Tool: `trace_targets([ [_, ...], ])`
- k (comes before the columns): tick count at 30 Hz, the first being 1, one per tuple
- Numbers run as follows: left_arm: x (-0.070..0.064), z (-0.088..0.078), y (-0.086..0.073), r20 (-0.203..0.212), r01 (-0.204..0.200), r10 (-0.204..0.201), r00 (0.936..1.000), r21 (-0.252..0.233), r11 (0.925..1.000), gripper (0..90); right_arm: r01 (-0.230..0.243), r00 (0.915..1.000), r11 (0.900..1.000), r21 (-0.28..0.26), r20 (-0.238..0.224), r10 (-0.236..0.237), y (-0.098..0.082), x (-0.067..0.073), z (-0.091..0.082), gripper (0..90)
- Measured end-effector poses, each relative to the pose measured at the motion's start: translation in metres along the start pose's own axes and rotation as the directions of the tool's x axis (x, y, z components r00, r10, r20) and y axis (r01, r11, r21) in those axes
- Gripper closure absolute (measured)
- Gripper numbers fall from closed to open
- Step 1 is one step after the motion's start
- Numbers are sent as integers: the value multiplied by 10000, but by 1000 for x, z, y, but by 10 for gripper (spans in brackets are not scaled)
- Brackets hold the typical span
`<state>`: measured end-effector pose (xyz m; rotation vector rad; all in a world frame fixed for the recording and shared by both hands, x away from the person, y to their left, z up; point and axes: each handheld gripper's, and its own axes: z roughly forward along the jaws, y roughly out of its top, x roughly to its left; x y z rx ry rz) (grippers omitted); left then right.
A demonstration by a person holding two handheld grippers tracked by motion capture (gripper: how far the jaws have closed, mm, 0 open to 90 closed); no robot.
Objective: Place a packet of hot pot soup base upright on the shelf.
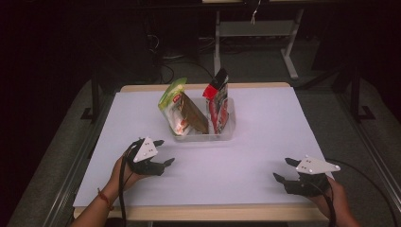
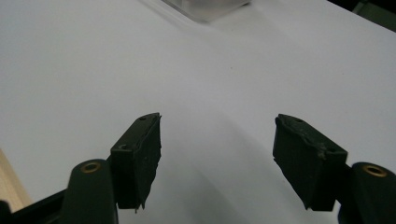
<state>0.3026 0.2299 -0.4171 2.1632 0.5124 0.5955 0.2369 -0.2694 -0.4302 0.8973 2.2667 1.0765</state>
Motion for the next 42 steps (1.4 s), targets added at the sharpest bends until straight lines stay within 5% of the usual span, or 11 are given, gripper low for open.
trace_targets([
  [5, 5, -12, -15, -264, 117, -116, 9996, 47, 9999, 266, -78, 10000, 9998, -163, 13, 78, -5, -3, -6, 316],
  [17, 17, -51, -53, -716, 1180, -1216, 9900, -524, 9916, 266, -144, 9996, 9995, -285, 241, 150, -20, -6, -9, 316],
  [21, 19, -66, -69, -841, 1901, -2011, 9760, -1228, 9741, 266, -90, 9993, 9996, -268, 354, 99, -25, -5, -9, 315],
  [27, 24, -75, -80, -1079, 2389, -2585, 9600, -1663, 9567, 263, -397, 9982, 9978, -528, 430, 420, -34, -6, -14, 313],
  [32, 26, -79, -86, -905, 2911, -3171, 9441, -2232, 9303, 263, -671, 9961, 9952, -713, 522, 709, -37, -7, -16, 311],
  [42, 21, -76, -86, -1109, 2675, -2923, 9499, -1957, 9435, 260, -757, 9953, 9948, -679, 555, 795, -41, -7, -14, 311],
])
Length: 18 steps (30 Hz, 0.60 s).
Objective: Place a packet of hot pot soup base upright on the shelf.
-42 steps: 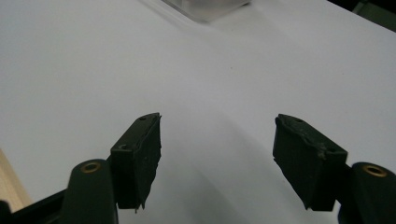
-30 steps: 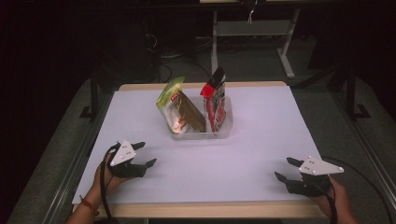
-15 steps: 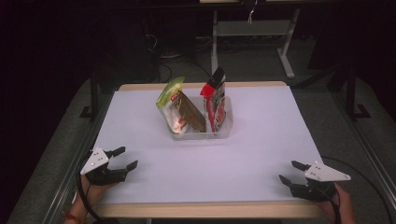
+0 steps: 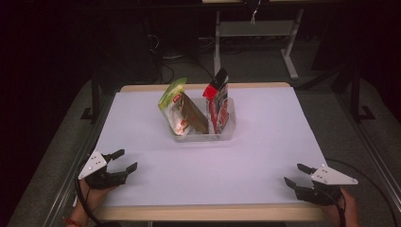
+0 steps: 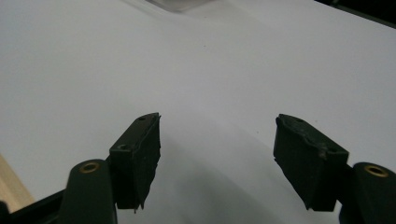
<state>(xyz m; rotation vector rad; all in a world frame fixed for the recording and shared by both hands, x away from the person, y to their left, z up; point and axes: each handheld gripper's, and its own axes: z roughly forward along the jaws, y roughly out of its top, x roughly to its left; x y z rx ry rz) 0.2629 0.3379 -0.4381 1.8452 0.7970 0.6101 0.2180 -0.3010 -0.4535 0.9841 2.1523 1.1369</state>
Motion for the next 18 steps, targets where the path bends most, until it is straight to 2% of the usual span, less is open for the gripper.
trace_targets([
  [7, 0, 0, 1, 76, -84, 85, 9999, -134, 9999, 261, 9, 10000, 10000, 45, 31, -9, -1, 4, -3, 312],
  [18, -1, 6, 2, 59, -157, 156, 9999, 74, 9998, 258, -52, 10000, 10000, 20, 41, 52, -4, 3, -3, 312],
])
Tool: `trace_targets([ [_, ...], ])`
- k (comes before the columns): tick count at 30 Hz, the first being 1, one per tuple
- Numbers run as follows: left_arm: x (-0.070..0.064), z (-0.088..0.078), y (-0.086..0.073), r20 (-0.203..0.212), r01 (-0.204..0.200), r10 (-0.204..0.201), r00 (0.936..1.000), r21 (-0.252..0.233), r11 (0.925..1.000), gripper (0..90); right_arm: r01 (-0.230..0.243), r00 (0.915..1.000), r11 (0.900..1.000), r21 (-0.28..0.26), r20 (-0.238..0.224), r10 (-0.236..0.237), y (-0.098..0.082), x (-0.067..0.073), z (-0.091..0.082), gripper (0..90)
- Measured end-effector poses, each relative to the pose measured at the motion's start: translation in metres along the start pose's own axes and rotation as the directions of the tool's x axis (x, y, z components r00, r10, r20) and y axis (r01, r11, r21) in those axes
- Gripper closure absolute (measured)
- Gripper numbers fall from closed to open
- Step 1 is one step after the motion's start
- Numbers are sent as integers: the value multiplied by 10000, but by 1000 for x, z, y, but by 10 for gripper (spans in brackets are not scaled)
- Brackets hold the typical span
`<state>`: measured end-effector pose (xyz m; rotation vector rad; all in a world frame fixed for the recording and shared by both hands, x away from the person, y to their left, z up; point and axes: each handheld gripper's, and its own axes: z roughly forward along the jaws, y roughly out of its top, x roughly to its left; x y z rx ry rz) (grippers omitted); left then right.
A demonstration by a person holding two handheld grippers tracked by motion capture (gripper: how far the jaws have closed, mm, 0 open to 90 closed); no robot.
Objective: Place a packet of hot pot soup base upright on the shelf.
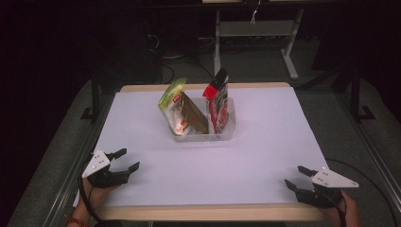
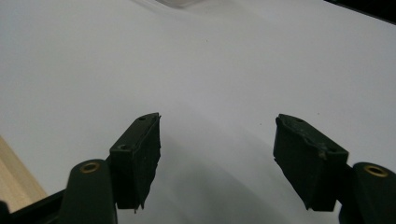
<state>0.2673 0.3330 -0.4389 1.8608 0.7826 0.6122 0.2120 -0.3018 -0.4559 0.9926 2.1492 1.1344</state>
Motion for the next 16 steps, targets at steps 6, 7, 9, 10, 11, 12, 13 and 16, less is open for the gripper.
trace_targets([
  [6, 0, 2, 0, -22, -68, 69, 10000, 85, 9999, 259, 50, 10000, 10000, -2, -56, -50, 1, 1, 1, 309],
  [7, 0, 2, -1, -7, -72, 72, 10000, 91, 9999, 259, 61, 10000, 10000, 22, -65, -61, 1, 1, 2, 308],
  [9, 0, 3, -1, -30, -69, 69, 10000, 152, 9999, 258, 110, 9999, 9999, 44, -87, -110, 1, 2, 3, 302],
  [10, 0, 4, -1, 14, -49, 49, 10000, 152, 9999, 258, 118, 9999, 9999, 58, -81, -117, 0, 2, 3, 294],
  [11, 0, 4, -1, 0, -73, 73, 10000, 172, 9998, 258, 105, 9999, 9999, 64, -78, -105, 1, 2, 3, 286],
  [12, 0, 4, -2, -11, -129, 130, 9999, 224, 9997, 258, 112, 9999, 9999, 52, -77, -112, 0, 2, 3, 282],
  [13, 0, 5, -2, 10, -113, 113, 9999, 206, 9997, 256, 99, 9999, 9999, 34, -107, -98, 0, 2, 3, 282],
  [16, 0, 5, -1, -38, -116, 117, 9999, 246, 9996, 254, 99, 9999, 9999, 38, -54, -99, 1, 3, 3, 278],
])
